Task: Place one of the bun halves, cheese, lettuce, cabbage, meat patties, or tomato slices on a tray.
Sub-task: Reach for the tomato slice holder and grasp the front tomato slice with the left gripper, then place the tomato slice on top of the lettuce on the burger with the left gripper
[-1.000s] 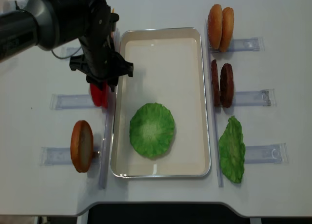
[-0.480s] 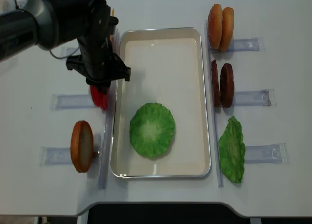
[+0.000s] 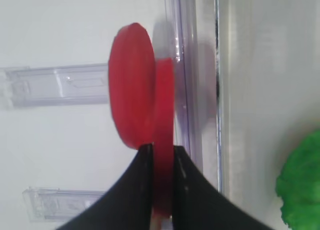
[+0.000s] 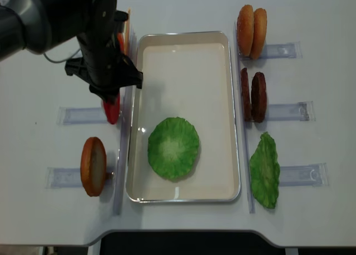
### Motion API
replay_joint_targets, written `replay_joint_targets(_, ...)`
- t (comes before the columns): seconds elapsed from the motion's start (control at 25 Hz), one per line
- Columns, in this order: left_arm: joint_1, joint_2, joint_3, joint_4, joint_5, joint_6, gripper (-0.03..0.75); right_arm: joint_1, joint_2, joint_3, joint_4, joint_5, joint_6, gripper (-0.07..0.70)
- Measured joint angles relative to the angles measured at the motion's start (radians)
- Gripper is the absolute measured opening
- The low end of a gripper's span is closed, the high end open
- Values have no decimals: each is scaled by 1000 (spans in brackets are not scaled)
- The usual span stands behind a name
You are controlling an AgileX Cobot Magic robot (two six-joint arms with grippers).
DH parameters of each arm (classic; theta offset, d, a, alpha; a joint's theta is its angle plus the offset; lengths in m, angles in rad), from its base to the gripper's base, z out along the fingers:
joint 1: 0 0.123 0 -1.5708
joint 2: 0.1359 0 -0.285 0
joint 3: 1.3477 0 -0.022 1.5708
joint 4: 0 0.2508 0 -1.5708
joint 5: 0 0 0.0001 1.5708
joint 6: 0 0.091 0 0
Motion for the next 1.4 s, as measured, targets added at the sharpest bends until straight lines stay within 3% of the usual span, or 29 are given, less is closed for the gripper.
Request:
replay_joint_targets(0.24, 0, -39, -34, -7, 78, 0, 58, 0, 0, 0, 0, 0, 0, 362)
replay_joint_targets(0.44, 0, -89, -59, -47, 107, 7, 57, 0, 0, 0, 0, 0, 0, 362)
replay_joint_targets(0.92, 0, -133, -59, -312, 113, 128, 57, 0, 0, 0, 0, 0, 0, 362)
replay_joint_targets(1.16, 0, -133, -57, -483, 39, 223, 57, 0, 0, 0, 0, 0, 0, 362)
replay_joint_targets(1.4, 0, -158, 85, -647, -109, 338, 57, 0, 0, 0, 0, 0, 0, 362)
